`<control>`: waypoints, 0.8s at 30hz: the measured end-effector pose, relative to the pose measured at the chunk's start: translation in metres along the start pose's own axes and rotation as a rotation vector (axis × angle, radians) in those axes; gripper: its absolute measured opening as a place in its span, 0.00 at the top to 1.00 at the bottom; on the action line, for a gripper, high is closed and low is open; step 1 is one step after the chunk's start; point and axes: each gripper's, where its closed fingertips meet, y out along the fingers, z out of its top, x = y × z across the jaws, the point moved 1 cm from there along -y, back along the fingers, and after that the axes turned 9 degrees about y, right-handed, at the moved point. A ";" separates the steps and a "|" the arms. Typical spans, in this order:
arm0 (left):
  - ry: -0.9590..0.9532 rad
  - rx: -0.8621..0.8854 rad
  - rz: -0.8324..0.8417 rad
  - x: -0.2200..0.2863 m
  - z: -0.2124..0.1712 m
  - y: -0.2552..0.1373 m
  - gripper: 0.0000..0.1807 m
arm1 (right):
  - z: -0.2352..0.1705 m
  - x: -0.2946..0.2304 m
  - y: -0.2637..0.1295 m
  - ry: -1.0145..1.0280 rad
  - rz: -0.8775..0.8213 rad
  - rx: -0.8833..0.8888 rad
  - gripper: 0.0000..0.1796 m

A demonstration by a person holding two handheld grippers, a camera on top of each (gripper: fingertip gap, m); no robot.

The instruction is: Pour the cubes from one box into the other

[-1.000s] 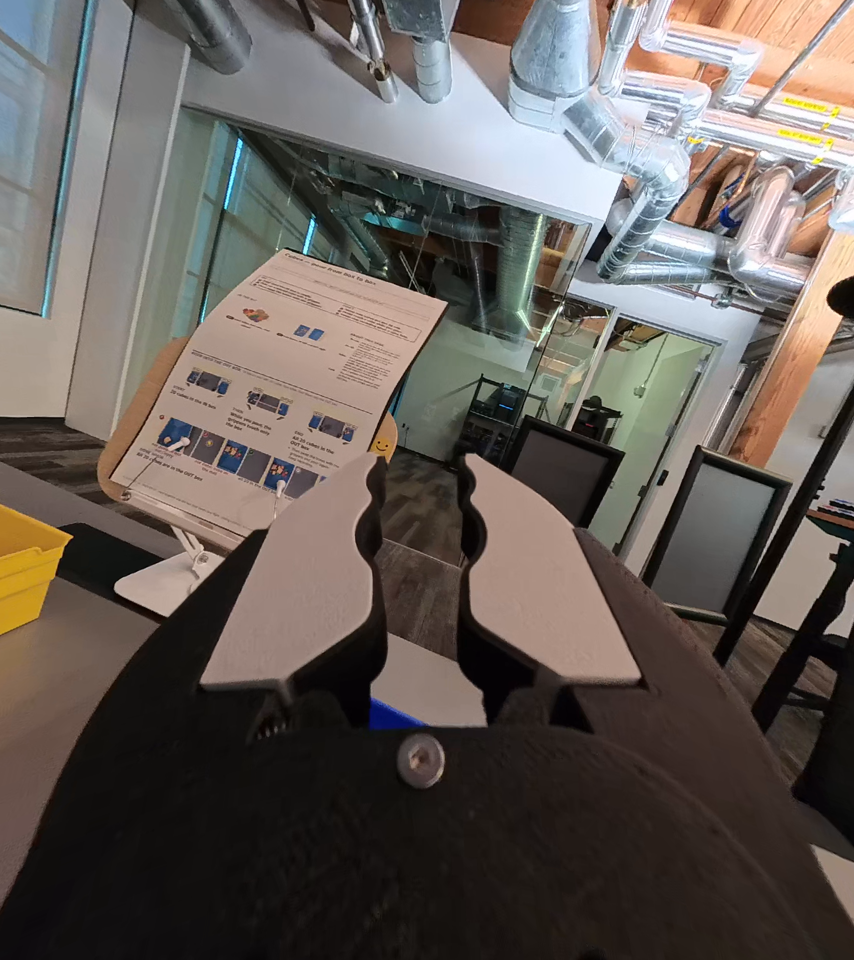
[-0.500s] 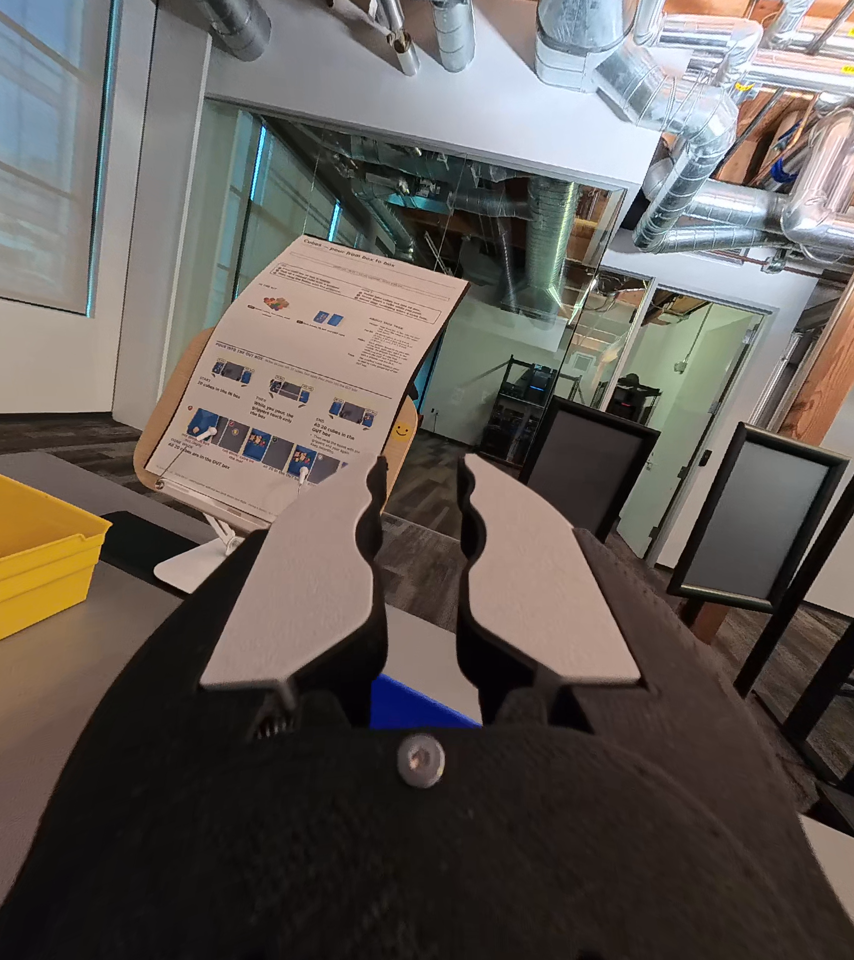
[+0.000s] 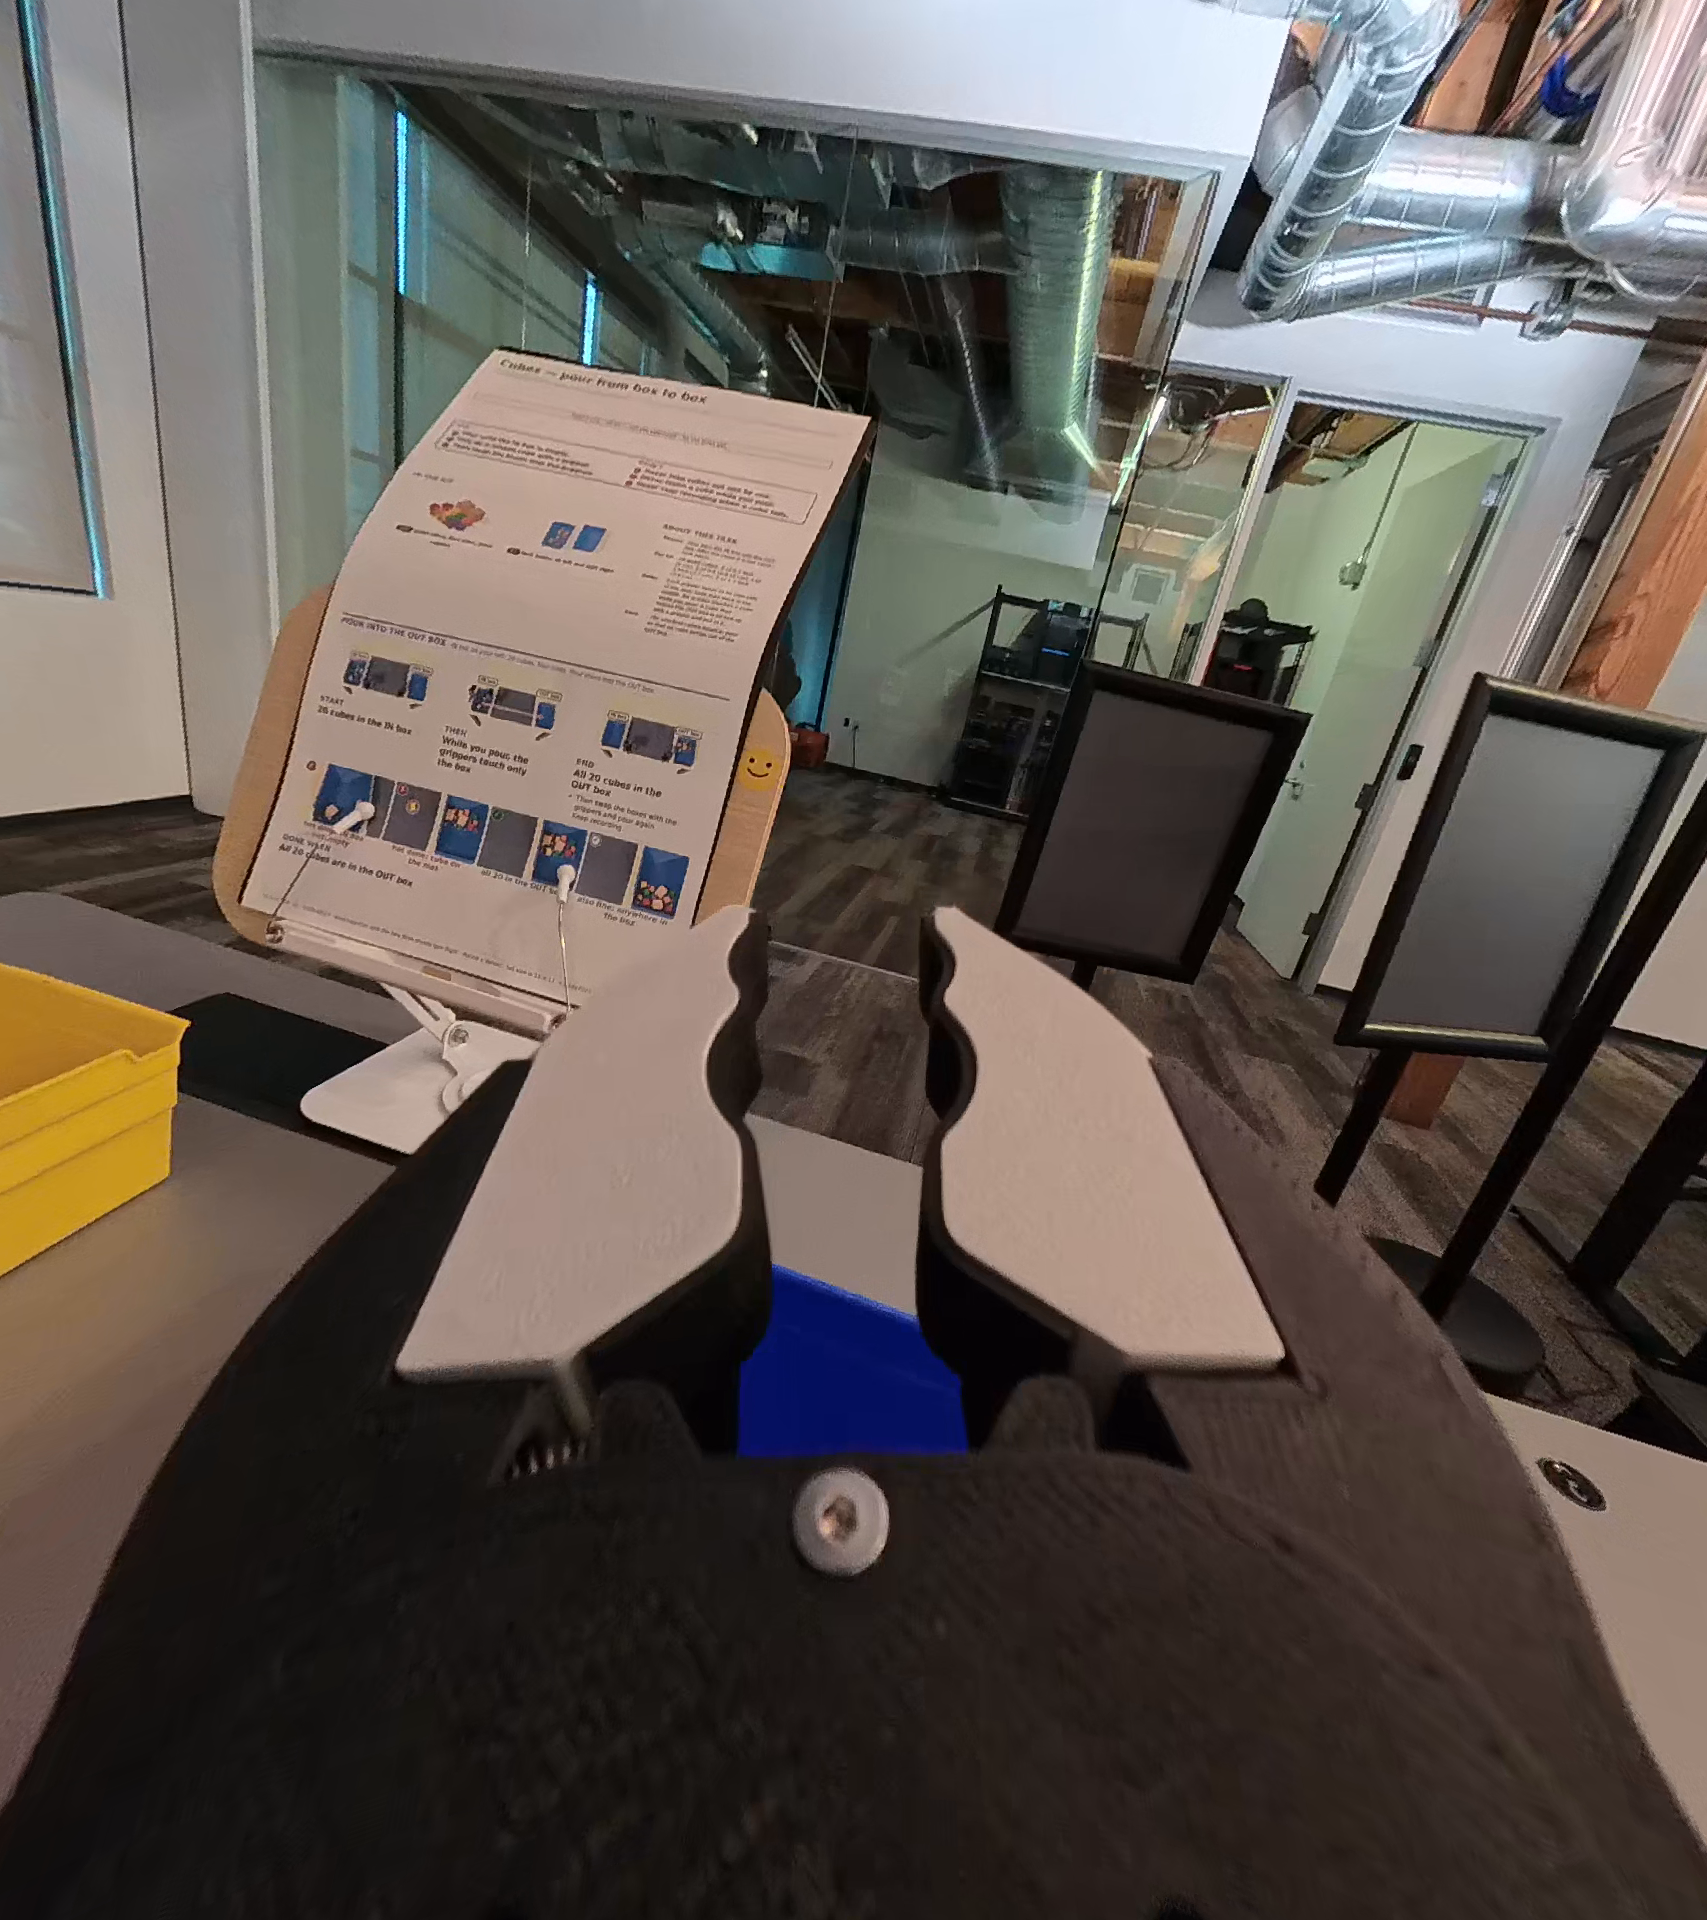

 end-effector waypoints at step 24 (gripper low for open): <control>0.180 -0.306 0.181 -0.021 -0.068 0.033 0.77 | -0.069 -0.040 0.041 -0.146 0.037 -0.294 0.79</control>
